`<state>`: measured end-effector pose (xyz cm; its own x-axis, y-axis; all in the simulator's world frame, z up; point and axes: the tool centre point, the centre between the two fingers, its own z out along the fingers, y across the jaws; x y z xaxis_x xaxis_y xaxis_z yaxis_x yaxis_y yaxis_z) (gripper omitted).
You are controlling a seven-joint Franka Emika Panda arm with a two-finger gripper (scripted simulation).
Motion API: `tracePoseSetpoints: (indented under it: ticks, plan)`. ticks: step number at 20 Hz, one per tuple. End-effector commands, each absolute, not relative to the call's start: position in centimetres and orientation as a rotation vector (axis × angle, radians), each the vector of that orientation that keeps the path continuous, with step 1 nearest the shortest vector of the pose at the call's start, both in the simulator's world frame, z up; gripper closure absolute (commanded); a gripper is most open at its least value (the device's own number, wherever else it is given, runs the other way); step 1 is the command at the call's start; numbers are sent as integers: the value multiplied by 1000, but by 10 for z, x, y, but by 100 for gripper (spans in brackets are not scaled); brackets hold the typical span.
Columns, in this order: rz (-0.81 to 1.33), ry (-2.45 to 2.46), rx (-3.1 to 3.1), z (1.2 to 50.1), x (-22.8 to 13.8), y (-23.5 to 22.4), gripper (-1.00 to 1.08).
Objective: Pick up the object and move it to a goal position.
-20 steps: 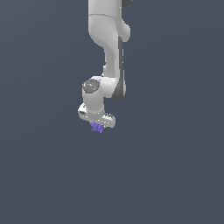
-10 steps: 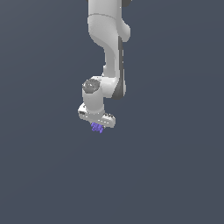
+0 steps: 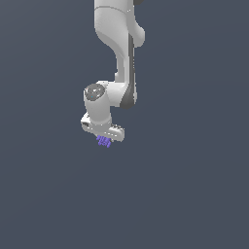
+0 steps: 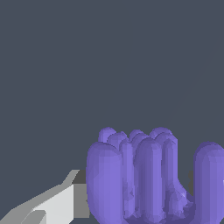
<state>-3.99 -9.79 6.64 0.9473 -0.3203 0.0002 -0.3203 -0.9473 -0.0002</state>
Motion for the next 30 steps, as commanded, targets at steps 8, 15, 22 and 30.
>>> tracePoseSetpoints:
  ticks: [8,15,22,30]
  plan:
    - [-1,511,-3100,129,-10,-139,108]
    - [-1,511,-3101,184,18,-175,108]
    - [-1,511,-3101,227,42,-203,108]
    - [0,510,-3100,255,58,-221,108]
